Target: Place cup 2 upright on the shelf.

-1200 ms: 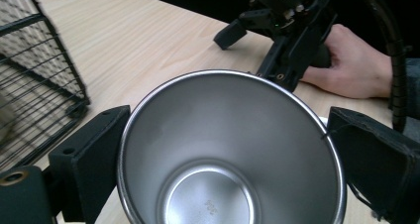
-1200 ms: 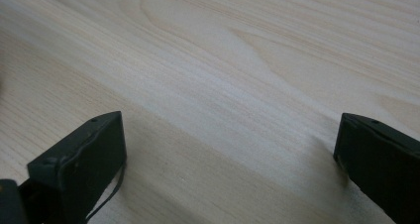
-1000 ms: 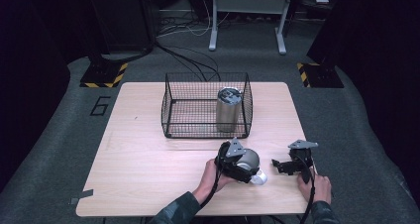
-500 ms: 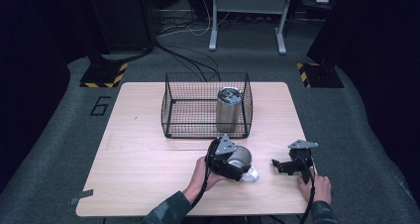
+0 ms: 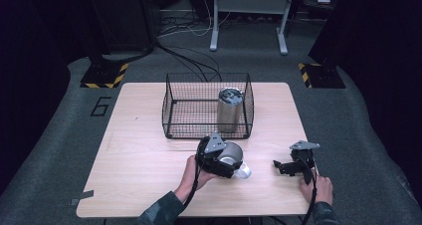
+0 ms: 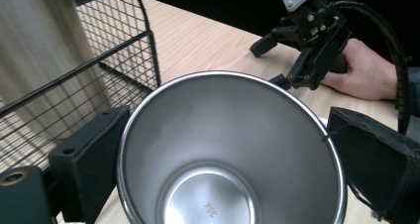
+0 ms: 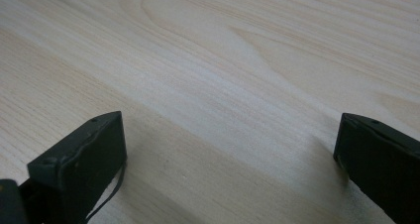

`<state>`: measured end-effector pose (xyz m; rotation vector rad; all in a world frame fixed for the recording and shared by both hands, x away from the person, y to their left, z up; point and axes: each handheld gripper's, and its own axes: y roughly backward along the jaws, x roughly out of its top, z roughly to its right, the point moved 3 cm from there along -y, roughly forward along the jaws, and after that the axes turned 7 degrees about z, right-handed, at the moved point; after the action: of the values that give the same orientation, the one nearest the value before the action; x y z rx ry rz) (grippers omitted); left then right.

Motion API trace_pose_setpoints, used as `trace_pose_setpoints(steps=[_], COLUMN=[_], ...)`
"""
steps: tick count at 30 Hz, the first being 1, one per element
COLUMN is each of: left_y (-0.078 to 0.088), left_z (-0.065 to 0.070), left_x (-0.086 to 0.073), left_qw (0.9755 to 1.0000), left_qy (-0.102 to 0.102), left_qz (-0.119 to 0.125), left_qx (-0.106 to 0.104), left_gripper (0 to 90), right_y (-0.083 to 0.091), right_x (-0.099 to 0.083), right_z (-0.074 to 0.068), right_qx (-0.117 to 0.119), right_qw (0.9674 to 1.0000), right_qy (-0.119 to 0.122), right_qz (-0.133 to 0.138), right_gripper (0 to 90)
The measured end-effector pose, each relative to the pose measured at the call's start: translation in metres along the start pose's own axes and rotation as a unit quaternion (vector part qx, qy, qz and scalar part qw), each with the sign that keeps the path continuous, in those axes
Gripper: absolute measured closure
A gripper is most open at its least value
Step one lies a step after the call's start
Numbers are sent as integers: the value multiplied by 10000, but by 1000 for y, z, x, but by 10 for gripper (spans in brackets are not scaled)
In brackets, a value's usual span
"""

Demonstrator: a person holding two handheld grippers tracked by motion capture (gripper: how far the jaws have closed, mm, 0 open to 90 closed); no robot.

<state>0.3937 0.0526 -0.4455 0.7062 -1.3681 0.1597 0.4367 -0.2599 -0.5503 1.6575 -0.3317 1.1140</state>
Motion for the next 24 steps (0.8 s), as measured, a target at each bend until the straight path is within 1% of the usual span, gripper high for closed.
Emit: trace_pose_setpoints(steps=[4, 6, 7, 9, 11, 12, 15, 17, 21, 24], left_y=[7, 11, 13, 16, 20, 21, 27, 31, 38, 43], left_z=[-4, -6, -7, -9, -12, -12, -17, -20, -27, -30], left_x=[-1, 0, 0, 1, 1, 0, 0, -1, 1, 1], left_qw=[10000, 10000, 9999, 9999, 9997, 9998, 9995, 9994, 9989, 9985], left_qy=[59, 45, 43, 37, 3, 37, 67, 106, 154, 187], left_qz=[-14, -24, 14, 6, 1, -1, 29, 14, 86, 90], left_qx=[56, 83, 135, 158, 227, 219, 309, 333, 426, 501], left_gripper=[62, 62, 63, 62, 63, 62, 62, 62, 62, 62], right_y=[0, 0, 0, 0, 0, 0, 0, 0, 0, 0], right_x=[0, 0, 0, 0, 0, 0, 0, 0, 0, 0], right_z=[0, 0, 0, 0, 0, 0, 0, 0, 0, 0], right_qx=[0, 3, 2, 1, 3, 2, 2, 2, 0, 4], right_qw=[10000, 10000, 10000, 10000, 10000, 10000, 10000, 10000, 10000, 10000], right_qy=[5, 2, 1, 5, 2, 1, 1, 5, 3, 1], right_qz=[3, 1, 1, 2, 2, 2, 2, 0, 2, 3], right_gripper=[0, 0, 0, 0, 0, 0, 0, 0, 0, 0])
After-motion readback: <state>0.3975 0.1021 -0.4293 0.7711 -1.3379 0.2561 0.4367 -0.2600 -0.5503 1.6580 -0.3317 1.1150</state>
